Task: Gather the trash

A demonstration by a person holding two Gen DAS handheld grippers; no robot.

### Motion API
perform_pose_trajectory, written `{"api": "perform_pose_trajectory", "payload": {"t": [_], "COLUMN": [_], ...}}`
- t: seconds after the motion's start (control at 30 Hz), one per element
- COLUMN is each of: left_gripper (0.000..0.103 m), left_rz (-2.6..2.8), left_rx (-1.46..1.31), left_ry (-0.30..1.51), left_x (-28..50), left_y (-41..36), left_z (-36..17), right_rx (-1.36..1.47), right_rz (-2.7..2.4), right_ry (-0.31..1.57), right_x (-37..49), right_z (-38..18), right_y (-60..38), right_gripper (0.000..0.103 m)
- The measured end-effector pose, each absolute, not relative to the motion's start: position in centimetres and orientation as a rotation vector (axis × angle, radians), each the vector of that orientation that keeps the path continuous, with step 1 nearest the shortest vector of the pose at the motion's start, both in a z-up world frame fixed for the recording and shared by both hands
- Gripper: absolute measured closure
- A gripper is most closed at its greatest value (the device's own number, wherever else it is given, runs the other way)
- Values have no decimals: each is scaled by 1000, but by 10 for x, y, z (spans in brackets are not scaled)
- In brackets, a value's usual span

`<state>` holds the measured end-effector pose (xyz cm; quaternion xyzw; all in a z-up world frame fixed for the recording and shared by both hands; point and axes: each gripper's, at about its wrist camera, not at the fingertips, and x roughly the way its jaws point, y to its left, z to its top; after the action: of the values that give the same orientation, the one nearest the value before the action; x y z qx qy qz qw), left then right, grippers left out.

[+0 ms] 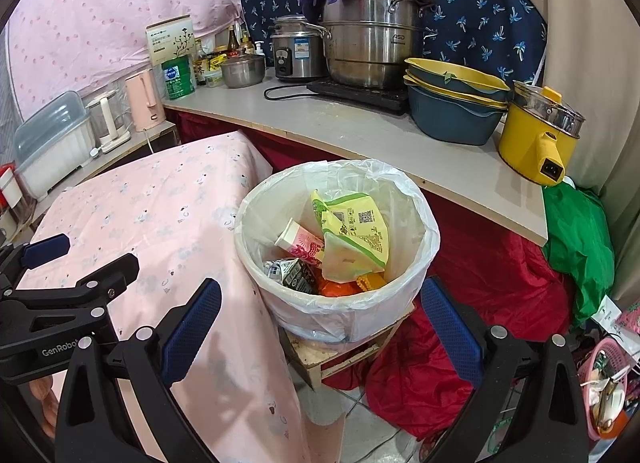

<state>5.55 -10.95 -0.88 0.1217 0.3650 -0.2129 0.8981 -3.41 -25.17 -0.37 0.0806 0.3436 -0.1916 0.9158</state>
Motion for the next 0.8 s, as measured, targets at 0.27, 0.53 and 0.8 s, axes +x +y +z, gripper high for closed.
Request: {"api": "perform_pose_trajectory", "payload": {"t": [0.27, 0.53, 0.8], "left_gripper": [8, 8, 8], "left_rz": [-447, -449, -446], "left_rx": [259, 262, 260], "left_ry": [757, 760, 760], "left_x": [55, 54, 53], "left_y": [-109, -109, -110], "left_z": [-10, -10, -11], "right_rx": [164, 163, 163], "right_rz": [-393, -393, -392], "right_ry": [711, 710, 710], "right_x": [-33, -33, -34], "right_z": [-4, -5, -5], "right_y": [-251, -251, -250], "right_gripper": [6, 6, 6]}}
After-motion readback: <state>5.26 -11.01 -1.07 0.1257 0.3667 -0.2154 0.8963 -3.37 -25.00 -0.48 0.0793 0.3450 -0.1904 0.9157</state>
